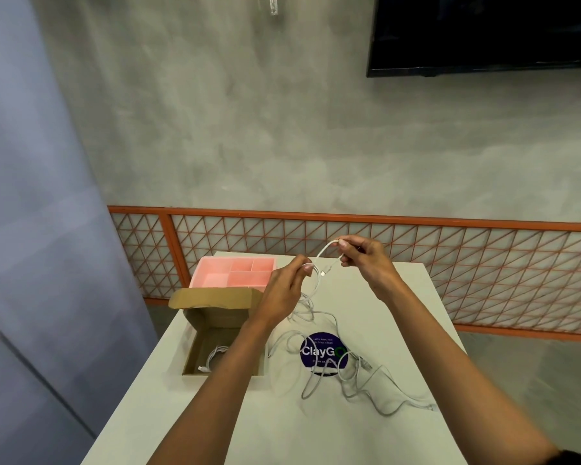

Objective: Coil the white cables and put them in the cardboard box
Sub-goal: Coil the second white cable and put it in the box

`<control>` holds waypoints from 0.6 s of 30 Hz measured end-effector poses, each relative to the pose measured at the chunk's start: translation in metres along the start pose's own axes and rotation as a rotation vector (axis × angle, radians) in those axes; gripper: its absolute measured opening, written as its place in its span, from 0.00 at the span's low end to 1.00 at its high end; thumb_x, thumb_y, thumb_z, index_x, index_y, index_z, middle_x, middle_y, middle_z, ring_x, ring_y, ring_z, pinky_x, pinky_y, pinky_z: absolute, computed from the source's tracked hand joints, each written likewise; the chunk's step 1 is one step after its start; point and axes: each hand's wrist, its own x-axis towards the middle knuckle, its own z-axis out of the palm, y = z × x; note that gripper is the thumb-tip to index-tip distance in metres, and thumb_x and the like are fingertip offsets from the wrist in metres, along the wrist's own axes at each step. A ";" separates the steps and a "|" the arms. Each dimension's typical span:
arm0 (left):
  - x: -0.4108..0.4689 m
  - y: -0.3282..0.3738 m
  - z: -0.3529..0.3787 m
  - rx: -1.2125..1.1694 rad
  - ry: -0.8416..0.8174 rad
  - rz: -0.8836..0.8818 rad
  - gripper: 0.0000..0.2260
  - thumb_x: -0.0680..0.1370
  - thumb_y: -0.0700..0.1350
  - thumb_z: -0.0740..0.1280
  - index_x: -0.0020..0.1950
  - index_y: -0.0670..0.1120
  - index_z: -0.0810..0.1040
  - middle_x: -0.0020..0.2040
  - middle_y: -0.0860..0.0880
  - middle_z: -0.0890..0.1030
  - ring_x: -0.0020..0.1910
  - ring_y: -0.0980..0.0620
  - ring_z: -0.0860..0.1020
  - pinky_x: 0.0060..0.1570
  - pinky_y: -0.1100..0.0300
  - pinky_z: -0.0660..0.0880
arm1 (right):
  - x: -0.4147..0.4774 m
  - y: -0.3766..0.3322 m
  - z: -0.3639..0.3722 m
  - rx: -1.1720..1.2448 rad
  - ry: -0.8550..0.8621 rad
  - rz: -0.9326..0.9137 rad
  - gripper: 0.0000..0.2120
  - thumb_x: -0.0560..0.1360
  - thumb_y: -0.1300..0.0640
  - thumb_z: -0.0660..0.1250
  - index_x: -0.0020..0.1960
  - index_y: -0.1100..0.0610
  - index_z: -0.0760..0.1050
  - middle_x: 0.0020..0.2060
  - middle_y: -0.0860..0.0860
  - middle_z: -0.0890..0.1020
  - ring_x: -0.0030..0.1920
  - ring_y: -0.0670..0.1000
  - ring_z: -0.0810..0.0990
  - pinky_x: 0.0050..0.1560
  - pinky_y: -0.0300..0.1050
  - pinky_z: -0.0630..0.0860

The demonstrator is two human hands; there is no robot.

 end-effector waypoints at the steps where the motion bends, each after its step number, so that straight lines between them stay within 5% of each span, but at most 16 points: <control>1: 0.000 0.003 0.001 0.008 0.007 -0.003 0.10 0.83 0.48 0.56 0.47 0.45 0.71 0.30 0.52 0.72 0.29 0.59 0.66 0.31 0.67 0.62 | -0.001 0.004 0.000 0.010 0.018 -0.004 0.09 0.79 0.63 0.62 0.53 0.62 0.80 0.36 0.51 0.76 0.36 0.45 0.73 0.40 0.32 0.76; 6: 0.000 0.010 0.004 -0.040 0.018 -0.032 0.10 0.83 0.47 0.55 0.45 0.46 0.71 0.29 0.56 0.72 0.28 0.62 0.70 0.31 0.70 0.65 | -0.006 0.020 0.004 0.123 0.007 0.021 0.12 0.79 0.64 0.61 0.59 0.67 0.77 0.39 0.54 0.78 0.33 0.41 0.77 0.39 0.33 0.77; 12: 0.005 0.006 0.006 -0.153 -0.062 -0.073 0.12 0.83 0.51 0.54 0.44 0.49 0.71 0.31 0.51 0.70 0.30 0.52 0.69 0.32 0.63 0.72 | -0.010 0.020 0.011 0.145 -0.063 0.150 0.11 0.78 0.61 0.64 0.58 0.64 0.76 0.36 0.52 0.80 0.34 0.43 0.79 0.38 0.35 0.72; 15: 0.005 0.007 0.004 -0.131 -0.045 -0.075 0.11 0.83 0.50 0.54 0.41 0.56 0.69 0.33 0.50 0.73 0.29 0.55 0.69 0.30 0.66 0.70 | -0.014 0.014 0.015 0.097 -0.130 0.234 0.04 0.77 0.59 0.66 0.51 0.58 0.78 0.37 0.51 0.82 0.34 0.42 0.80 0.41 0.39 0.71; 18: 0.005 0.005 0.003 -0.093 -0.014 -0.086 0.11 0.83 0.49 0.54 0.41 0.56 0.67 0.33 0.55 0.75 0.27 0.62 0.70 0.31 0.65 0.68 | -0.016 0.009 0.019 0.019 -0.246 0.305 0.09 0.80 0.58 0.60 0.53 0.58 0.79 0.38 0.48 0.81 0.39 0.44 0.78 0.45 0.40 0.69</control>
